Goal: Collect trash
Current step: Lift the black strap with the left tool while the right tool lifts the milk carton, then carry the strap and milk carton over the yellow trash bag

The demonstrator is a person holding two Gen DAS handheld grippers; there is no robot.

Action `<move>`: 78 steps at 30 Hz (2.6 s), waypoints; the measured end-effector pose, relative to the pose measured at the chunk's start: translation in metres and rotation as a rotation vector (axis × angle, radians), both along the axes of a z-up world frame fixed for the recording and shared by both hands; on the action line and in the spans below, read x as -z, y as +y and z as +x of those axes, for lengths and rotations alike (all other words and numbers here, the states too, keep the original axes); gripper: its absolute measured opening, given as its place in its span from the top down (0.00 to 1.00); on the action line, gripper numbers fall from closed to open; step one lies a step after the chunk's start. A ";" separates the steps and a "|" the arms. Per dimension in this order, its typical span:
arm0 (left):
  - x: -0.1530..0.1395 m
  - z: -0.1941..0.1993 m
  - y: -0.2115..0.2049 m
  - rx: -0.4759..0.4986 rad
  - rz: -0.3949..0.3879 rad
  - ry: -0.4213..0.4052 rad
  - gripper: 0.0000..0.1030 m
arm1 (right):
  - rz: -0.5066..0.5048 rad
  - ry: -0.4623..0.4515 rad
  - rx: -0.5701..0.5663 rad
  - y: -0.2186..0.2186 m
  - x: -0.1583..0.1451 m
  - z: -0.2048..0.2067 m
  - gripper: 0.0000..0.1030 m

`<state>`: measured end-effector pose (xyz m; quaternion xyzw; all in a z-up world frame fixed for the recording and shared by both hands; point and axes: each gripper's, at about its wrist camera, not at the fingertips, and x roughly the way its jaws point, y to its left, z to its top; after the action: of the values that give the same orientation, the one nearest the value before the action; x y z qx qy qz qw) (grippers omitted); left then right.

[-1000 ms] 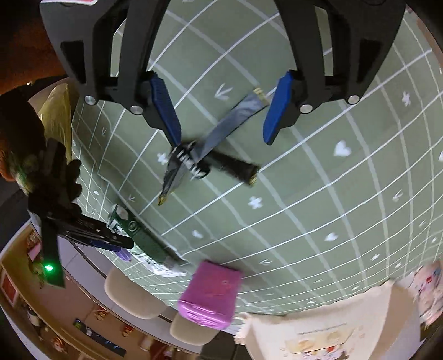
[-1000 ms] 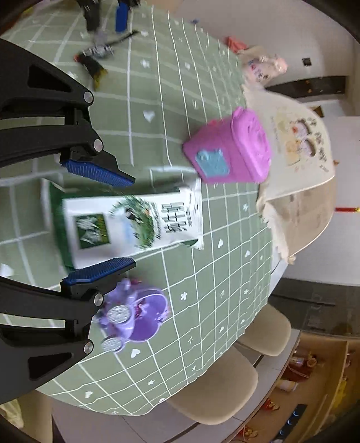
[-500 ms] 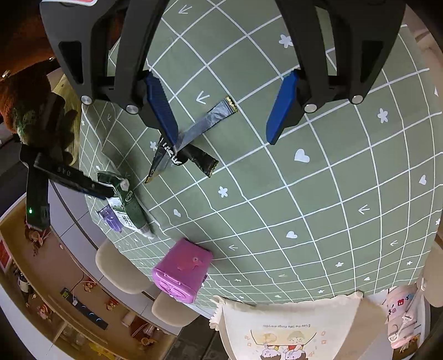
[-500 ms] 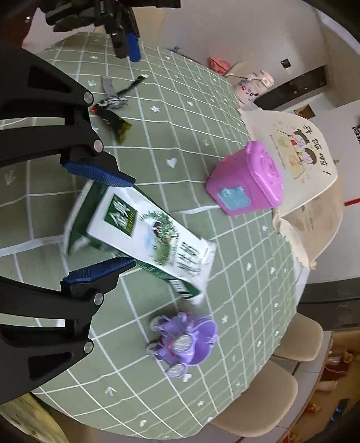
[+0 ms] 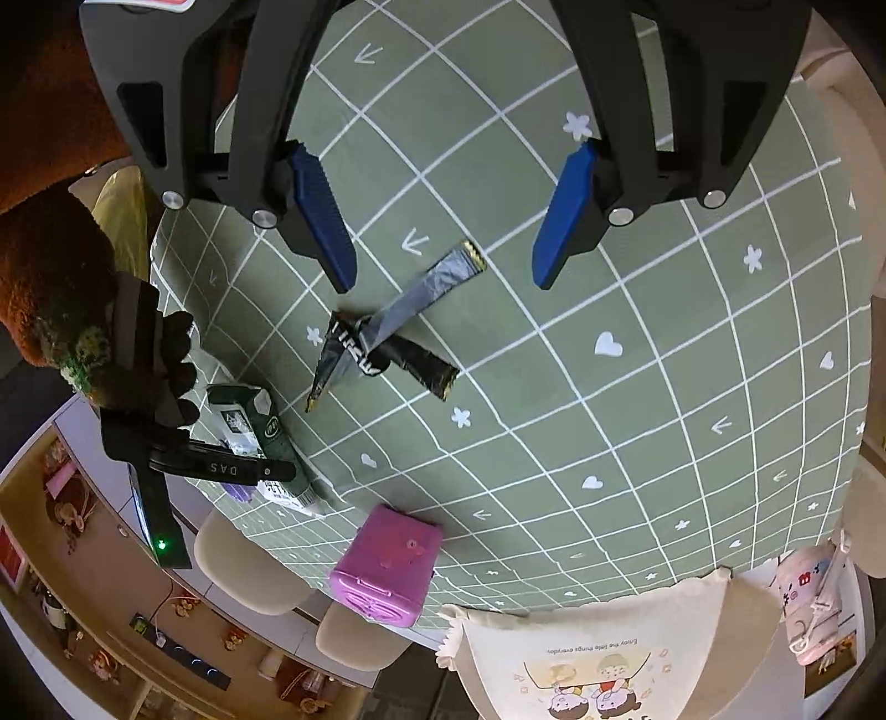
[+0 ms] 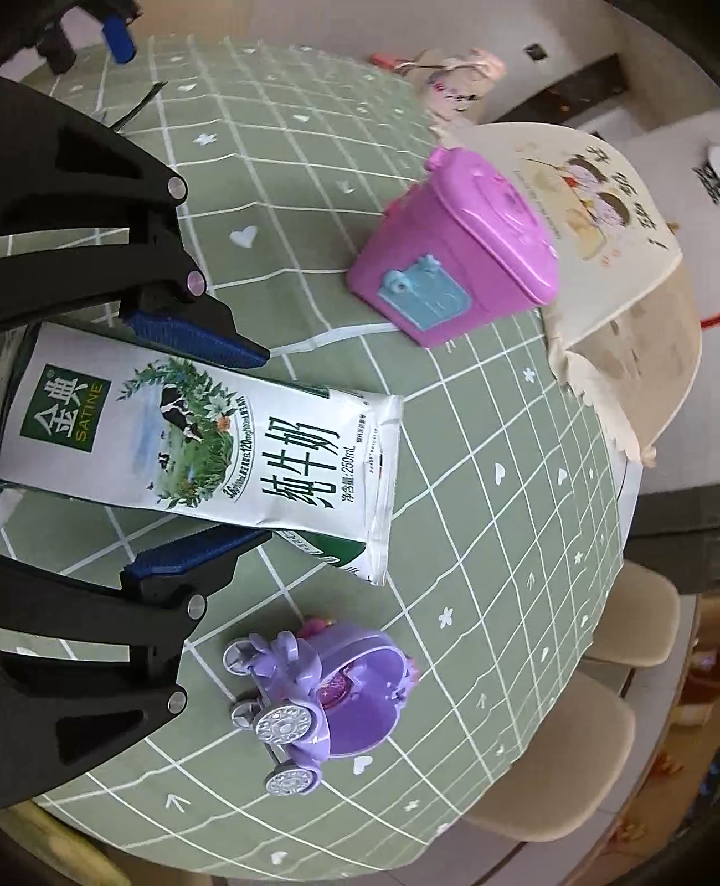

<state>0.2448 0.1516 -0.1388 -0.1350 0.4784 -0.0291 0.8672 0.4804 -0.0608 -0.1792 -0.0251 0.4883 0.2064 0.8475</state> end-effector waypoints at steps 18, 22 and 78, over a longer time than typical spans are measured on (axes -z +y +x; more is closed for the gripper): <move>0.030 0.055 -0.043 0.125 0.062 0.000 0.50 | 0.113 -0.146 -0.063 -0.074 -0.072 -0.126 0.54; 0.037 0.065 -0.051 0.135 0.080 0.001 0.50 | 0.112 -0.129 -0.021 -0.091 -0.066 -0.140 0.54; -0.048 0.120 -0.425 0.776 -0.064 -0.178 0.77 | -0.047 -0.381 0.590 -0.410 -0.140 -0.264 0.54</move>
<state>0.3651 -0.2731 -0.0912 0.0317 0.4159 -0.3810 0.8252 0.2162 -0.4707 -0.0395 0.0594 0.3122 -0.0671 0.9458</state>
